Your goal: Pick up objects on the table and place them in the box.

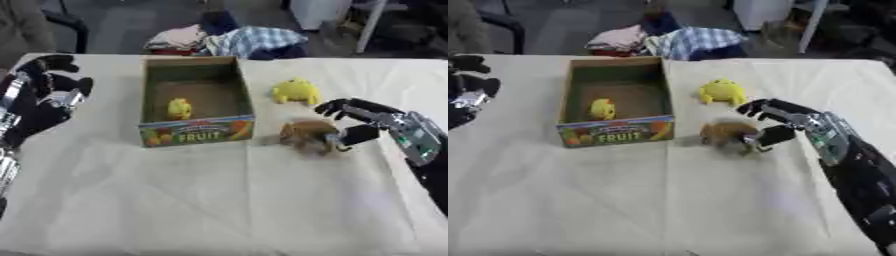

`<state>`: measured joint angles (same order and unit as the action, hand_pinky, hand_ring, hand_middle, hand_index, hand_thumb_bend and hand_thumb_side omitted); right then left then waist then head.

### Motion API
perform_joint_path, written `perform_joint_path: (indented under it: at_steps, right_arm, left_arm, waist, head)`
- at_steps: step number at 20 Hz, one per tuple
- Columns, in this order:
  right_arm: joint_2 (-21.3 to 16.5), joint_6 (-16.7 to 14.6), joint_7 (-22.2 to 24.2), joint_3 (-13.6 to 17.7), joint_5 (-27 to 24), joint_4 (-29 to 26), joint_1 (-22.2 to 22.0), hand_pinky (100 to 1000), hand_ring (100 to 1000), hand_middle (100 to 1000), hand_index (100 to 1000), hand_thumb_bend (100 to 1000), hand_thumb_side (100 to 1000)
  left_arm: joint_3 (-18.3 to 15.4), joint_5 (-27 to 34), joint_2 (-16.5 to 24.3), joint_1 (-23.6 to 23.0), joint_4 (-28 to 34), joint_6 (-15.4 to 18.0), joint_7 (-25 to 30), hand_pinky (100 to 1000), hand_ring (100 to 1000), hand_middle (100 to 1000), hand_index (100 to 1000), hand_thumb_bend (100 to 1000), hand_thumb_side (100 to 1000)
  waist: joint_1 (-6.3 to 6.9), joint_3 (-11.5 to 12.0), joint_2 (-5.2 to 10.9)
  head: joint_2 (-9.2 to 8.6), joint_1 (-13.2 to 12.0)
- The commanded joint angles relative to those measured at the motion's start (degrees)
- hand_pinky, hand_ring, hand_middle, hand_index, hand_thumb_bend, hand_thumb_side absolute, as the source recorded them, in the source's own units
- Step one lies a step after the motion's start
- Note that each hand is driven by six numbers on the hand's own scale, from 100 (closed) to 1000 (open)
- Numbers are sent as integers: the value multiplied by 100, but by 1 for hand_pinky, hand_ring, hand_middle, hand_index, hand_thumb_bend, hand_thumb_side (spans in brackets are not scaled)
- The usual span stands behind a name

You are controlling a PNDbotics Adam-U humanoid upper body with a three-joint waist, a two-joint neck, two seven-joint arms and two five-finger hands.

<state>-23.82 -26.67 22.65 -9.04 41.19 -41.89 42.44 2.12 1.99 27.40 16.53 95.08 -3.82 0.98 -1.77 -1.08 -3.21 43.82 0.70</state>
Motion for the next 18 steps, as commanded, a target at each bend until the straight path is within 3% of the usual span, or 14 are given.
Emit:
perform_joint_path:
  at_steps: [1,2,3,4,5,7,12,18]
  right_arm:
    - [-58,15,-374,137,356,83,135,718,728,655,774,322,475]
    - [-48,21,-495,153,441,107,136,701,691,587,709,249,491]
    - [-41,23,-615,168,511,124,139,692,672,545,674,305,454]
    - [-35,18,-732,183,561,132,142,683,659,513,643,300,450]
    - [-34,6,-836,192,603,129,146,666,627,432,554,245,497]
    - [-36,-23,-990,212,599,99,160,655,617,370,495,264,461]
    - [-85,-65,-974,207,380,-162,284,644,600,315,444,225,475]
    - [-56,33,-701,216,26,-466,718,643,597,310,440,219,454]
  left_arm:
    - [-88,22,54,18,25,10,-45,753,640,686,810,387,364]
    - [-89,24,44,8,13,11,-48,753,639,685,811,386,364]
    - [-90,33,35,-2,1,9,-51,753,640,686,811,384,366]
    - [-90,35,26,-12,-9,11,-50,753,640,686,811,384,367]
    - [-91,35,19,-20,-18,14,-48,753,640,686,811,383,367]
    - [-92,32,8,-40,-42,14,-38,754,641,687,812,381,373]
    - [-92,36,-14,-85,-91,13,-5,755,642,688,812,377,381]
    - [-56,42,-63,-150,-67,18,87,755,642,689,813,374,384]
  waist:
    - [18,4,76]
    - [18,6,77]
    - [17,7,78]
    - [16,9,79]
    - [15,10,79]
    - [13,11,79]
    - [2,14,89]
    - [-8,52,130]
  head:
    - [-5,18]
    - [-5,20]
    - [-6,22]
    - [-5,23]
    - [-6,22]
    - [-14,19]
    - [-28,16]
    - [-32,15]
